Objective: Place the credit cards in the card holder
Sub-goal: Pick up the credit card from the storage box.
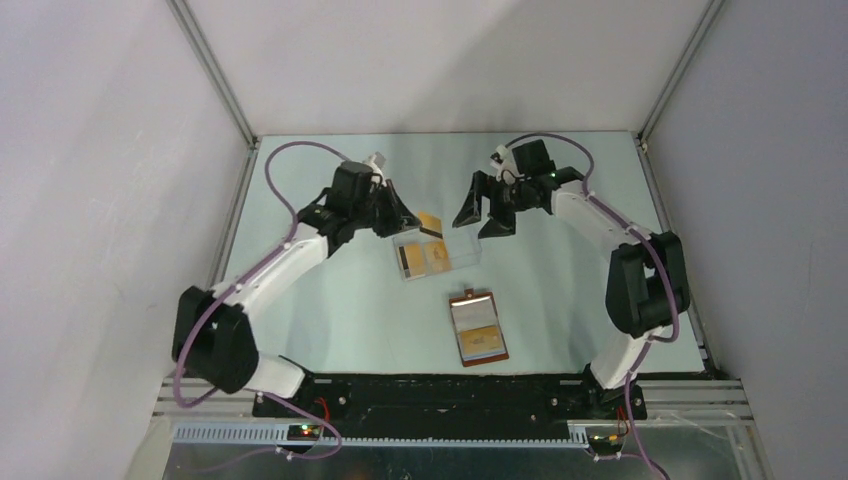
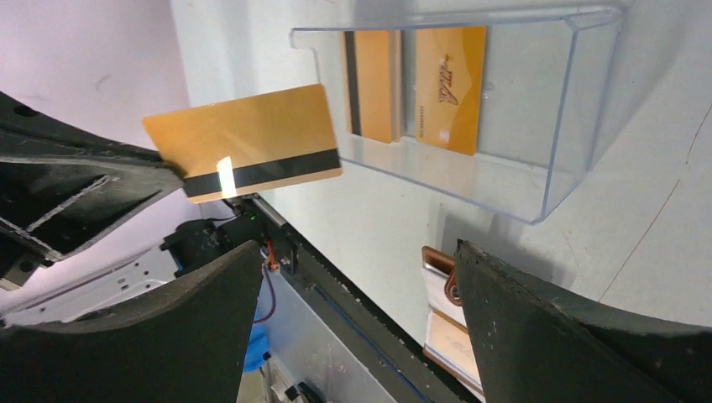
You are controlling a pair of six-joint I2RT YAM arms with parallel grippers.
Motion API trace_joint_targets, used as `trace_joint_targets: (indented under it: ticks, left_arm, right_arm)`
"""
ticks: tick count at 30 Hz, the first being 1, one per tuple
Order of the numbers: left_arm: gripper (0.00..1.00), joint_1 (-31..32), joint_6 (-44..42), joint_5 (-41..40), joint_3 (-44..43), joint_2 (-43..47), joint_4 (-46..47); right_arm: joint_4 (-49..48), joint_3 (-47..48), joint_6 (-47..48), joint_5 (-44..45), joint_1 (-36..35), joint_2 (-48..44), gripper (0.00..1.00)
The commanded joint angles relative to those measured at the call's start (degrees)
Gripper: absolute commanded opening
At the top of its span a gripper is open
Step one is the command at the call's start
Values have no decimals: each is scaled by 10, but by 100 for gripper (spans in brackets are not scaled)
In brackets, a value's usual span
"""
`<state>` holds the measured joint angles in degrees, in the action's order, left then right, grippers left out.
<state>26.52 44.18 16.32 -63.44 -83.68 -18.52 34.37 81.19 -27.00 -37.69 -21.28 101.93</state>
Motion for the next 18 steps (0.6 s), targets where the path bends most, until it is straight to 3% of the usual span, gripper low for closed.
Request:
trace_joint_targets:
  ticks: [1,8,13,18]
  left_arm:
    - [0,-3,19,40,-2,76,19]
    - [0,-1,62,84,31,167,64]
    - [0,6,134,128,81,211,174]
    - [0,21,154,130,87,227,203]
  right_arm:
    - [-37,-13,-9,-62,17,-73,90]
    - [-166,-104,-91,-207,59,-165,96]
    - [-255,-135,-143,-255,61,-210,96]
    - [-366,-154,-227,-269,44,-217,95]
